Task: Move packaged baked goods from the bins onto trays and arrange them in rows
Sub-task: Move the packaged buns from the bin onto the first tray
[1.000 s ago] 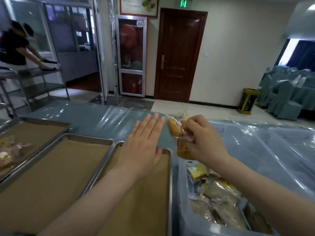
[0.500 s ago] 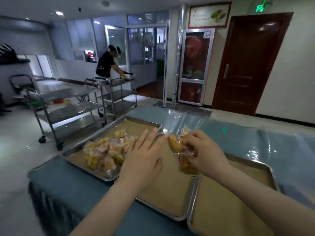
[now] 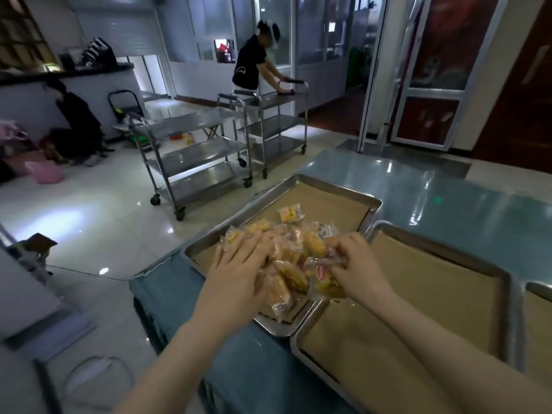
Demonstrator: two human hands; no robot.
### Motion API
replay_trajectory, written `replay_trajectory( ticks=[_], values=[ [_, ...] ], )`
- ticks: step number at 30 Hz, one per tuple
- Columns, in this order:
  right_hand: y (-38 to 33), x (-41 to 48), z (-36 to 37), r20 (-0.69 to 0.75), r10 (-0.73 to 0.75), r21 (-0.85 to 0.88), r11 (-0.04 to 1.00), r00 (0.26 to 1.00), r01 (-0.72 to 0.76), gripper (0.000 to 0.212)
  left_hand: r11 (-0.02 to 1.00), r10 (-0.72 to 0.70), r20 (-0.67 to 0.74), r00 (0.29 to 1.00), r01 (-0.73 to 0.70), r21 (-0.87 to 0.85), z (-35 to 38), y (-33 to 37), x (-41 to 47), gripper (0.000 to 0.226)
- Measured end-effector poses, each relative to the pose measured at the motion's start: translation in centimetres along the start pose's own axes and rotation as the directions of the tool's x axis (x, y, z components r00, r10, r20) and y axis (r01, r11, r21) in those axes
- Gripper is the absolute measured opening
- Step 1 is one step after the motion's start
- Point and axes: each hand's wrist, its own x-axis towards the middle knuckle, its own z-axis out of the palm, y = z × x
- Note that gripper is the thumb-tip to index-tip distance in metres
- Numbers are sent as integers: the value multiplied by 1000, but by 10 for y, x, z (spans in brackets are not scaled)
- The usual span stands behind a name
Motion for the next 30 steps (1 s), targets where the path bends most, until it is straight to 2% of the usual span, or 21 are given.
replay_trajectory(
  ticks=[3,8,10,13,15,19,26,30],
  values=[
    [22,51,44,-25,102,53,993,994,-101,36,1000,-29,99,995,30,-9,28,-43,36,63],
    [62,145,73,-165,254,93,966,953,-241,23,999,-27,209,978,32,-21,73,-89,110,67],
    [77,175,82,-190,293,109,955,937,-276,37,998,-25,239,971,36,-41,89,-101,131,66],
    [88,197,96,-50,341,69,939,939,-338,68,996,-46,243,969,65,-69,106,-110,150,65],
    [90,192,105,26,323,-1,946,946,-324,75,995,-48,254,966,68,-70,113,-112,157,66],
    [91,155,106,73,321,-79,946,944,-316,87,994,20,271,962,10,-110,115,-104,155,68],
    [52,94,56,75,275,-73,960,959,-270,65,982,162,227,960,-134,-135,80,-62,142,62],
    [17,39,10,21,273,-149,952,962,-267,59,954,266,162,950,-235,-188,50,-21,122,56]
  ],
)
